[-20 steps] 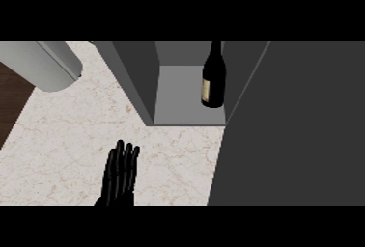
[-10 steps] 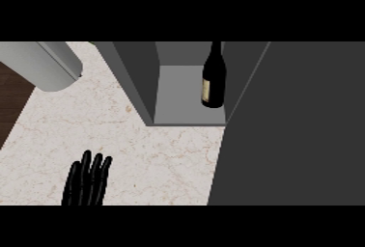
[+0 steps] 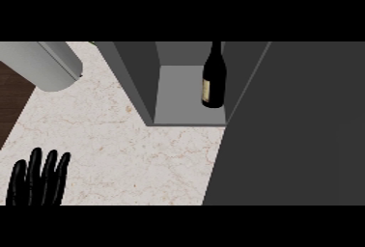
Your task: Pick up the wine, place it into the cabinet and close the cabinet
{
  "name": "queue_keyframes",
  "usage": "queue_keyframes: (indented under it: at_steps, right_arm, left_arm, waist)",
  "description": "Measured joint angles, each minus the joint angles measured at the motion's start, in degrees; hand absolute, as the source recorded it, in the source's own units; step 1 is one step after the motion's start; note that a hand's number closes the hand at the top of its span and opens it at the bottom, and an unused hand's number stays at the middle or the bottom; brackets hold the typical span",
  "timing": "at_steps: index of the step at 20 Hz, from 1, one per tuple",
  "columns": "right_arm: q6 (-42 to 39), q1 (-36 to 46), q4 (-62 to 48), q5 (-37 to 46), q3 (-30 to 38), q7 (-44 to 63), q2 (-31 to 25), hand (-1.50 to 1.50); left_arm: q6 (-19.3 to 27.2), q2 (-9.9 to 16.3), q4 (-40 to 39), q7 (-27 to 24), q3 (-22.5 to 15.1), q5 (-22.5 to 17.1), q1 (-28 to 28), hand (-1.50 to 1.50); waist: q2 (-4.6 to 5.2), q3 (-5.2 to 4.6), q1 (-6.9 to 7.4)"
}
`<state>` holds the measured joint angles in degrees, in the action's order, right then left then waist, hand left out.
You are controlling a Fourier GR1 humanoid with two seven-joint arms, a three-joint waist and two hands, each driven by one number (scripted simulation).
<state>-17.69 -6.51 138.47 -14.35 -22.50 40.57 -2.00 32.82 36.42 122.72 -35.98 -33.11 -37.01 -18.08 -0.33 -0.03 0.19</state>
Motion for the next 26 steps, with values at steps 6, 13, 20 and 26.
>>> queue_keyframes:
  at_steps: [6,13,20,26]
  right_arm:
    - [1.64,0.37,0.08,0.9,-10.08,1.36,1.59,1.5]
    - [9.08,1.16,0.61,7.81,-19.79,1.03,1.67,1.5]
    - [19.06,4.46,0.24,15.26,-23.42,-0.24,-0.18,1.5]
    - [27.24,12.5,-1.17,20.3,-26.64,-0.4,-3.13,1.5]
  left_arm:
    - [-6.2,3.22,0.16,-0.7,8.25,-5.5,-4.34,-1.5]
    - [-13.7,7.16,-0.68,-0.22,16.94,-10.21,-8.41,-1.5]
    - [-18.12,8.71,-1.77,1.11,21.73,-12.35,-9.45,-1.5]
    - [-22.3,8.82,-3.3,2.02,24.73,-15.15,-9.89,-1.5]
  waist:
    - [-0.11,-0.05,0.0]
    - [-0.25,-0.08,-0.08]
    - [-0.32,-0.12,0.01]
    - [-0.26,-0.18,0.49]
